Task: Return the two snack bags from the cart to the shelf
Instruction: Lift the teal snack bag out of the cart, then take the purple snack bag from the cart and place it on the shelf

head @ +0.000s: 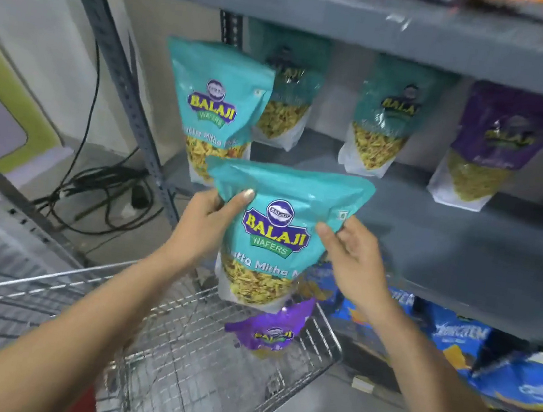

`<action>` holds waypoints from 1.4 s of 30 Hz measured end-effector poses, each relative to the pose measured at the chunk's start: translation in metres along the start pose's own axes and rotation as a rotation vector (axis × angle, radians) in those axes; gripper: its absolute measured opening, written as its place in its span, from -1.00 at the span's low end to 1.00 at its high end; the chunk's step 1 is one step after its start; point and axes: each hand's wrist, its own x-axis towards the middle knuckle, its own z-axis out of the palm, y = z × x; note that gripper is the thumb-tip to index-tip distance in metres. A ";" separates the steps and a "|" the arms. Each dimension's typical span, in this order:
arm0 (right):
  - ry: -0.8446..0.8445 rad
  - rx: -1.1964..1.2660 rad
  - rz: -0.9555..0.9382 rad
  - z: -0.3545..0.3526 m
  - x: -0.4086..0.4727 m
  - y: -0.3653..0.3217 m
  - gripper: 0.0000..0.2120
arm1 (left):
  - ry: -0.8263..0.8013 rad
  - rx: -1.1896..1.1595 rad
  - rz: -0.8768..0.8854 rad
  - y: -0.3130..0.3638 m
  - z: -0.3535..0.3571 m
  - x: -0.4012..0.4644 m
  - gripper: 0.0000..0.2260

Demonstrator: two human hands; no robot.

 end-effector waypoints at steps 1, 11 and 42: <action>0.017 -0.010 -0.014 -0.009 0.004 -0.012 -0.80 | -0.019 -0.015 0.031 0.012 0.009 0.007 -0.83; 0.165 -0.055 -0.047 -0.084 0.068 -0.051 -0.87 | -0.045 -0.048 0.056 0.063 0.093 0.093 -0.75; -0.523 -0.835 0.340 -0.015 -0.022 0.155 -0.46 | -0.311 0.265 -0.766 -0.239 -0.048 -0.043 -0.71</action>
